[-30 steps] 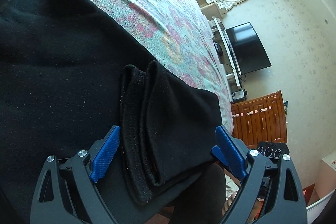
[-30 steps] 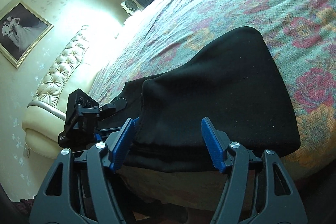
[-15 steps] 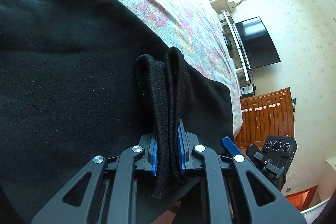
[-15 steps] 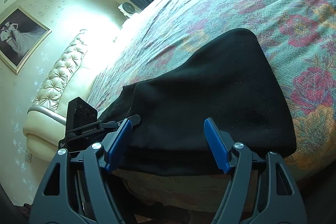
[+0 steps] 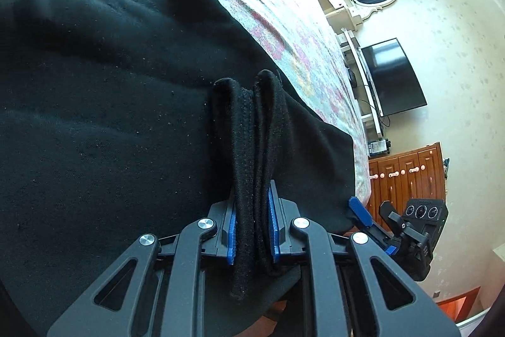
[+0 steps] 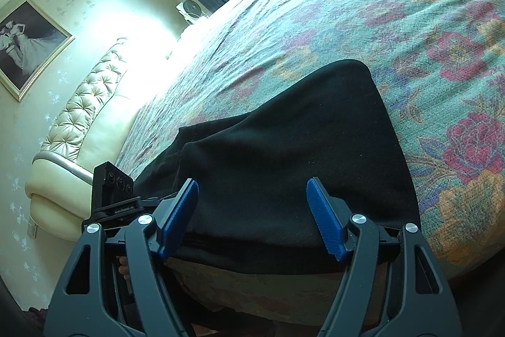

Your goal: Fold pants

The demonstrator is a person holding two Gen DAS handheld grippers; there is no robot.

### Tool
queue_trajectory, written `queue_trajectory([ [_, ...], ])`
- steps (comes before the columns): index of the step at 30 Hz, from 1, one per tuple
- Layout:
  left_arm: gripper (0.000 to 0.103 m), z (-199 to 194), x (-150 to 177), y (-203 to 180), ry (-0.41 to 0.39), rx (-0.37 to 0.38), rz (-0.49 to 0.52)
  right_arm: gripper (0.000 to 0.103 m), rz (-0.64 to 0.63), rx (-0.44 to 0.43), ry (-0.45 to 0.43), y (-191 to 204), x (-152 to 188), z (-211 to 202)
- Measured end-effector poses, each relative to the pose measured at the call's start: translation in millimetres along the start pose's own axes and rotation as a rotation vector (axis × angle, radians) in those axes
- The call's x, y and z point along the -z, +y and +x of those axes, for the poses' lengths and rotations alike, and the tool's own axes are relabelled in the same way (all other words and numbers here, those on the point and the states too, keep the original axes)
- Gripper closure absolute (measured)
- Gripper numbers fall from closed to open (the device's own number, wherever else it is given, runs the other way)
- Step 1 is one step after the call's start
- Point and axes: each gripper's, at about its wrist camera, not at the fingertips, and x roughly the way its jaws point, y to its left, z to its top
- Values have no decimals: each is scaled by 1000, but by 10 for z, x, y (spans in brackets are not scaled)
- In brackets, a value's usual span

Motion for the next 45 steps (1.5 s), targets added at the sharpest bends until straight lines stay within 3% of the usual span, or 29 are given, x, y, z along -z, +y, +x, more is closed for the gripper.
queue_trajectory([
  [16,85,131,-39,-66,14,3,12,31,26,16,-31,-101,-43,-81],
  [19,78,60,-27,-86,0,-15,33,31,20,12,-31,-57,-39,-74],
  [21,55,-45,-8,-159,-37,-31,67,31,11,9,-27,-21,-32,-67],
  [24,34,-272,32,-243,-93,-26,125,31,4,5,-24,20,-31,-48],
  [25,33,-347,40,-244,-109,-21,132,31,1,5,-21,42,-25,-33],
  [31,31,-834,36,134,-182,-37,31,31,-50,-18,29,285,41,161],
  [35,31,-1280,53,509,-278,-66,-64,31,-88,-57,64,514,83,303],
  [42,31,-2306,99,1113,-443,-89,-137,31,-115,-87,118,751,175,488],
  [45,31,-2648,40,1456,-454,-119,-139,31,-115,-92,138,794,206,548],
])
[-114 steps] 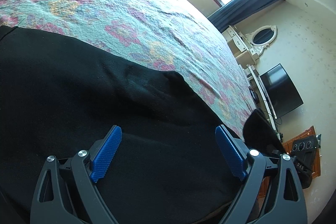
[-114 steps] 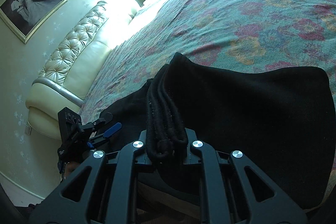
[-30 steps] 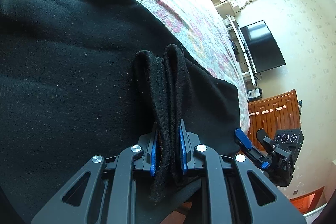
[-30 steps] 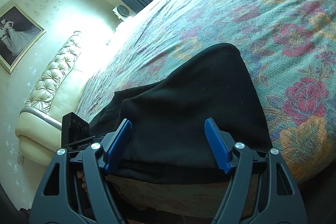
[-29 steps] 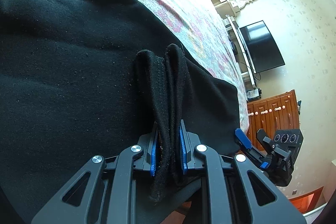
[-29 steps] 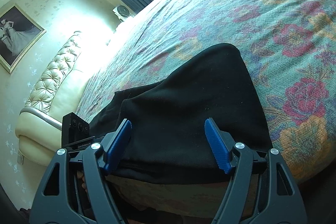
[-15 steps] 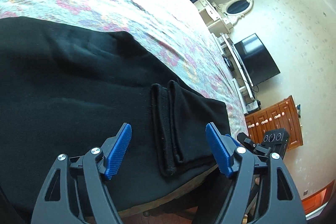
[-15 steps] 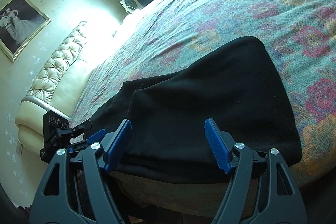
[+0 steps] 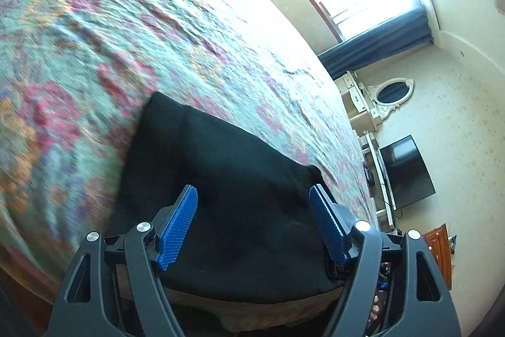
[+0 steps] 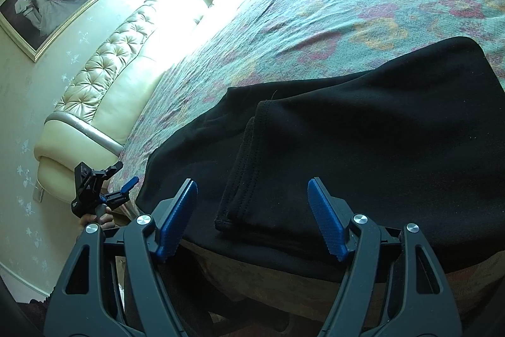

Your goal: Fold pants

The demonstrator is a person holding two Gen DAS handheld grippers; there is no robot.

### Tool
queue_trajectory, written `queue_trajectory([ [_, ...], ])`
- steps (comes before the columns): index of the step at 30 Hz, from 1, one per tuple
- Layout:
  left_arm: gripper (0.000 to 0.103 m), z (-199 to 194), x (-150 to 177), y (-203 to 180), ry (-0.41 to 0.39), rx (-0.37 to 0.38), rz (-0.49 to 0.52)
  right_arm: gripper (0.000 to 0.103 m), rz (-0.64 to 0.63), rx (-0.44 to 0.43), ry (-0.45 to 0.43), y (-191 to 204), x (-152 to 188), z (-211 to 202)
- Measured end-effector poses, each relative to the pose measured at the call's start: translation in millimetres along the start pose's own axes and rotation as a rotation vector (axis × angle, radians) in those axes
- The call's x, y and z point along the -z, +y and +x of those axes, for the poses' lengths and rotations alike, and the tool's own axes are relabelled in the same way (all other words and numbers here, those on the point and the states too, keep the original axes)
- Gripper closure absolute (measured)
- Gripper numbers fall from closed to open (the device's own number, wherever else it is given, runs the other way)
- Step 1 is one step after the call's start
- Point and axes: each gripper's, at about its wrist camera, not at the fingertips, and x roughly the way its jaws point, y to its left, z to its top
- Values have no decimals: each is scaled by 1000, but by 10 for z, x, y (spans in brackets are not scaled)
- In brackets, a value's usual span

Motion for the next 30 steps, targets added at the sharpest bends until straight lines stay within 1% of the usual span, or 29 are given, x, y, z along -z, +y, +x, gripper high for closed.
queue_trajectory([
  [2,31,-67,-133,234,11,-49,3,31,-1,-2,11,30,8,37],
  [4,31,-58,-215,414,43,-82,0,31,-6,0,20,69,18,66],
  [6,31,18,-260,536,94,-84,-2,31,-9,1,31,65,24,81],
  [8,31,125,-255,586,148,-89,25,31,-7,1,41,81,37,109],
  [10,29,219,-234,551,159,-88,71,30,-3,2,52,88,51,146],
  [11,24,265,-229,516,160,-74,82,30,-1,3,58,91,59,166],
  [14,24,393,-220,409,155,8,62,30,4,0,75,100,85,220],
  [16,24,451,-241,436,164,74,44,30,6,-3,86,112,102,249],
  [19,24,548,-227,399,165,90,48,30,4,-2,91,114,117,261],
  [21,25,548,-225,403,157,100,31,30,10,-5,91,105,116,265],
  [22,28,532,-226,431,155,96,21,28,15,-8,90,101,122,266],
  [23,39,522,-228,469,152,76,12,26,21,-12,90,88,123,272],
  [24,54,521,-219,506,149,53,2,25,28,-16,88,79,119,284],
  [25,60,509,-197,546,145,51,-11,24,31,-16,87,75,121,294],
  [26,71,508,-185,575,140,58,-29,24,28,-14,87,86,121,303],
  [29,73,468,-152,577,119,61,-37,24,16,-10,86,116,123,303],
  [30,80,447,-145,563,110,74,-49,24,16,-13,86,121,119,301],
])
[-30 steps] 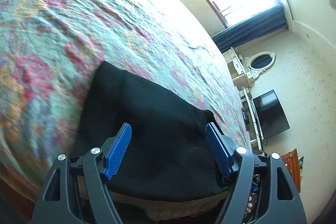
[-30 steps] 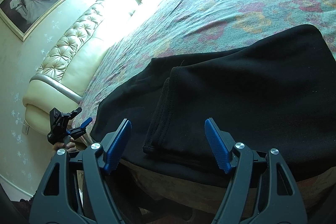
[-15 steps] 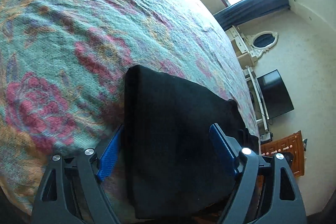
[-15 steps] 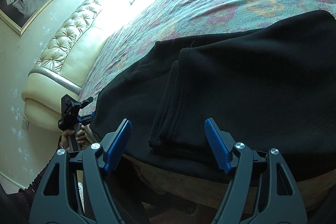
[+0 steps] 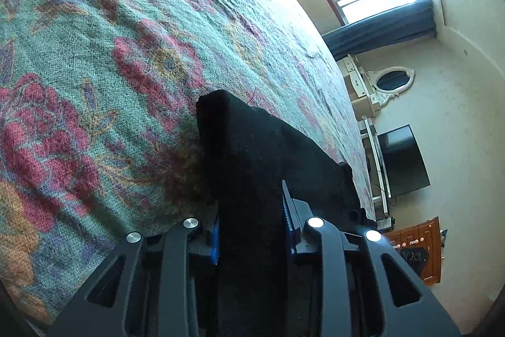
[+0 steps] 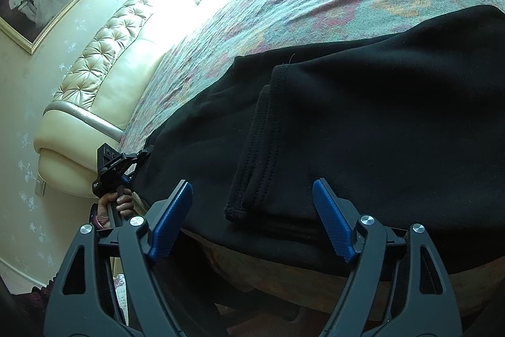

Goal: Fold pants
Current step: 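Grasp the black pants leg end with left tool and lift it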

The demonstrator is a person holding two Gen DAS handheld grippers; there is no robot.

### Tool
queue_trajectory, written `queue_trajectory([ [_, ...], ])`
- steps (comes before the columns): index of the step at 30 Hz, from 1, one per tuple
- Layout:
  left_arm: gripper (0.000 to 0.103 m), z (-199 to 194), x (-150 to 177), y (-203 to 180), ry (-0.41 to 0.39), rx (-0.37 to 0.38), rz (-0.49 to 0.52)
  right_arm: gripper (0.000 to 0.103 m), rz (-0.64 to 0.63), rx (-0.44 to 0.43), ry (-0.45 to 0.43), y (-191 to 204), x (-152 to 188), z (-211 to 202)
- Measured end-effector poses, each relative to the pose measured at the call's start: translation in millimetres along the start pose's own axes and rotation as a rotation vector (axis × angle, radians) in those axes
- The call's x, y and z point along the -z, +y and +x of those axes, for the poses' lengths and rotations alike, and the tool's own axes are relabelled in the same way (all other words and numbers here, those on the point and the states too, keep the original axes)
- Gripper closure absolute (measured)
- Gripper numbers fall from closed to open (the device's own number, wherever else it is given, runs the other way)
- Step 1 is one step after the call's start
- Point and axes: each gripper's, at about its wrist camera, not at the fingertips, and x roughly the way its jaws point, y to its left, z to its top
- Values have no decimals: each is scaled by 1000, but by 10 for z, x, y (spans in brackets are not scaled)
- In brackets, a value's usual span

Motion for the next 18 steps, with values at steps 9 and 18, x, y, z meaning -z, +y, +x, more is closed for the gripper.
queue_trajectory([
  [9,84,-231,-69,-537,-116,211,-64,24,32,-5,-39,-128,13,-109],
  [18,84,26,49,-1557,-64,227,99,24,50,-32,-60,-221,67,-178],
])
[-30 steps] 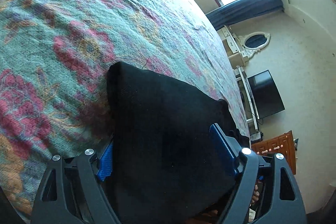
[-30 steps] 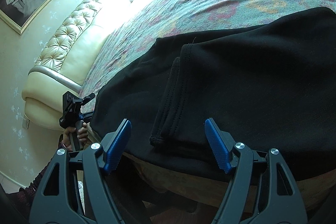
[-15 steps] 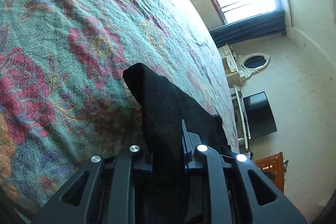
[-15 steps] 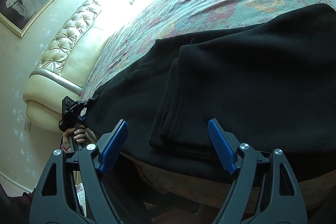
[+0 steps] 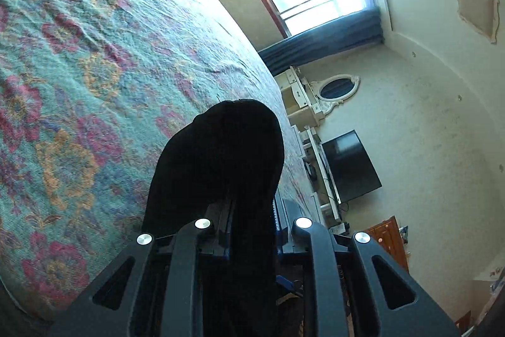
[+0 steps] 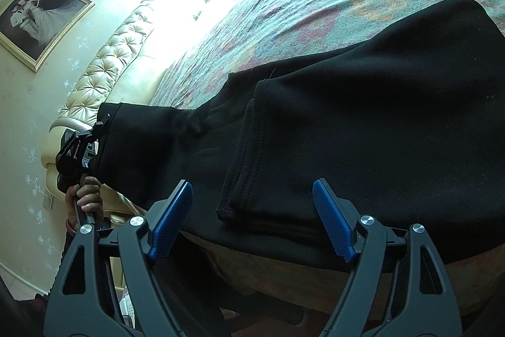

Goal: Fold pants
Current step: 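Grasp the black pants leg end with left tool and lift it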

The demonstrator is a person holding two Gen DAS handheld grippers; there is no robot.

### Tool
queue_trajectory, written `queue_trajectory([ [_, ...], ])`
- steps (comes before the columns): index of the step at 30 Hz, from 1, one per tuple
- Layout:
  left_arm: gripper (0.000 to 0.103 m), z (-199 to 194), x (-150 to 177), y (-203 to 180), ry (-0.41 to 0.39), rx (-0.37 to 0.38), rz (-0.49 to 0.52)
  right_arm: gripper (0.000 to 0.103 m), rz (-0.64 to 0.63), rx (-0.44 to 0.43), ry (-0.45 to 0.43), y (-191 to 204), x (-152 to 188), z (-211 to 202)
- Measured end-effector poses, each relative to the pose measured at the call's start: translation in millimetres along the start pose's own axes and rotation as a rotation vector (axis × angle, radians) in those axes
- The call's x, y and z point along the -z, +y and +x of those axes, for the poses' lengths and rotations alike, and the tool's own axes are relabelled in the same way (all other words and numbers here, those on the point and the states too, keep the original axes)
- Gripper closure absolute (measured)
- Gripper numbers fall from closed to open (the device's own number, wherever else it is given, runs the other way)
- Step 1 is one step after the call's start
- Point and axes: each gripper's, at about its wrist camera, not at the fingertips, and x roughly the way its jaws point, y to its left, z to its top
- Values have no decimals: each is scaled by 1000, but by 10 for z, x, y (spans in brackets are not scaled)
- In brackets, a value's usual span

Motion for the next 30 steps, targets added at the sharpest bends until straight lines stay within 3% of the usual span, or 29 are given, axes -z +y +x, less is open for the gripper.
queue_trajectory([
  [6,84,751,360,-464,130,-81,167,24,12,-18,-7,-65,26,-56],
  [12,85,1479,812,-417,255,-232,249,24,20,-26,-16,-124,30,-145],
  [20,84,1823,1046,-435,290,-395,376,24,34,-30,-15,-158,19,-136],
  [22,65,1795,1078,-498,290,-383,384,24,36,-34,-15,-141,10,-148],
  [24,52,1751,1087,-548,284,-341,377,24,38,-38,-17,-96,2,-146],
  [28,44,1554,1048,-690,253,-289,336,24,50,-74,-30,-67,-74,-218],
  [30,24,1376,977,-761,195,-300,355,24,52,-104,-38,-26,-149,-246],
])
